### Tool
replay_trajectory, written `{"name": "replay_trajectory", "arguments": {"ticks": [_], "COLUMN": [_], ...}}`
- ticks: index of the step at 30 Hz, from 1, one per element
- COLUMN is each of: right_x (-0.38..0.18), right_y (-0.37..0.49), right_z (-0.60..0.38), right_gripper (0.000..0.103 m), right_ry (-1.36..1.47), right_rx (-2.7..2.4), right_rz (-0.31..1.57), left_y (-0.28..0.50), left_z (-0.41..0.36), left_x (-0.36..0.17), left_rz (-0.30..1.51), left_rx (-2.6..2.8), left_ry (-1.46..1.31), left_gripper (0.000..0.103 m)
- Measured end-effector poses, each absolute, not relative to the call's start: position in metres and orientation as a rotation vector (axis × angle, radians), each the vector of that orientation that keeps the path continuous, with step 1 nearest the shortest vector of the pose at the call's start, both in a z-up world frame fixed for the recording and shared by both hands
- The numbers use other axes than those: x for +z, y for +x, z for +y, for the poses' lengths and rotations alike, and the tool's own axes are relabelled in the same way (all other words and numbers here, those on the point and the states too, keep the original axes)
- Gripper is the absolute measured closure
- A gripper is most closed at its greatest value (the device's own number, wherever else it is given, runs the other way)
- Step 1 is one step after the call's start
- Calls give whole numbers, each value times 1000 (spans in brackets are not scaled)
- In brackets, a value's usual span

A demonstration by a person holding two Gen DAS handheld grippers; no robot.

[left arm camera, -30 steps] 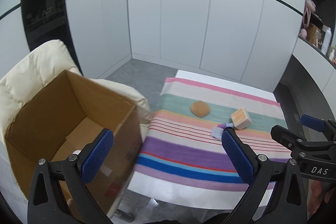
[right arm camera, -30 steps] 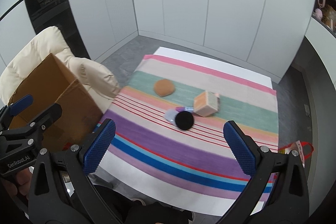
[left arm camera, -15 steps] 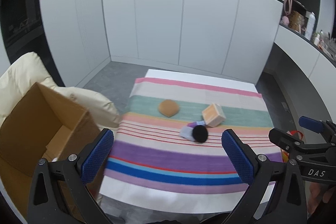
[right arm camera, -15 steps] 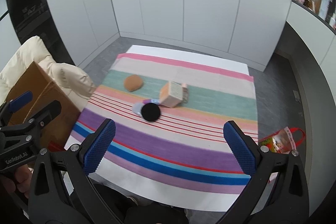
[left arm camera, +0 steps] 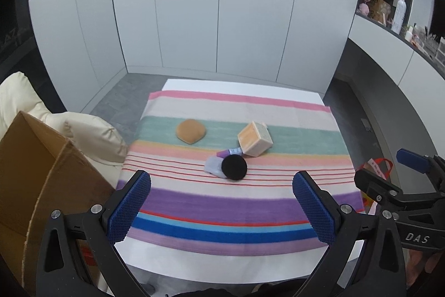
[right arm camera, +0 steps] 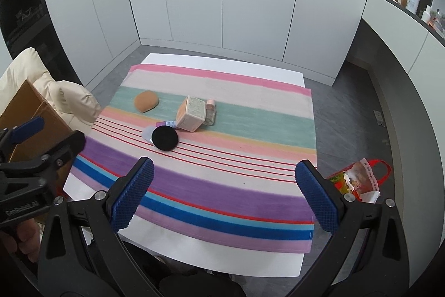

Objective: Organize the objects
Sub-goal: 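Grasp the black round puff with the left tool while the right tool grasps the printed paper box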

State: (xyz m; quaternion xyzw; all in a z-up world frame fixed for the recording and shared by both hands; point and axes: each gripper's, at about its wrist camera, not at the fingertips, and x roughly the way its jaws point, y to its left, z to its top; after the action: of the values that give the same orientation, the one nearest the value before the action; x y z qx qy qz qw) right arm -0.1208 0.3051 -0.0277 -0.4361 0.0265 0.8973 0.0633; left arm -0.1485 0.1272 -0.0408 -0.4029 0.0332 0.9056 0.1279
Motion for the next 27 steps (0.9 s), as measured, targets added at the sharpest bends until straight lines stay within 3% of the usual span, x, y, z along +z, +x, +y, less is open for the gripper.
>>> {"name": "replay_trajectory", "arguments": {"ticks": [21,27], "right_x": [-102,-132], "right_y": [-176,-203], "right_z": [321,328], "right_gripper": [11,14], "right_ry": [-1440,-1467], "right_rx": [2678,2666], "right_rz": [110,142], "left_y": [-204,-224], "left_z": [154,162], "left_x": [-121,-158], "left_rz": [193,225], "left_rx": [2583,2546], "left_ry": [-1316,-1374], "left_gripper": [6,15]}}
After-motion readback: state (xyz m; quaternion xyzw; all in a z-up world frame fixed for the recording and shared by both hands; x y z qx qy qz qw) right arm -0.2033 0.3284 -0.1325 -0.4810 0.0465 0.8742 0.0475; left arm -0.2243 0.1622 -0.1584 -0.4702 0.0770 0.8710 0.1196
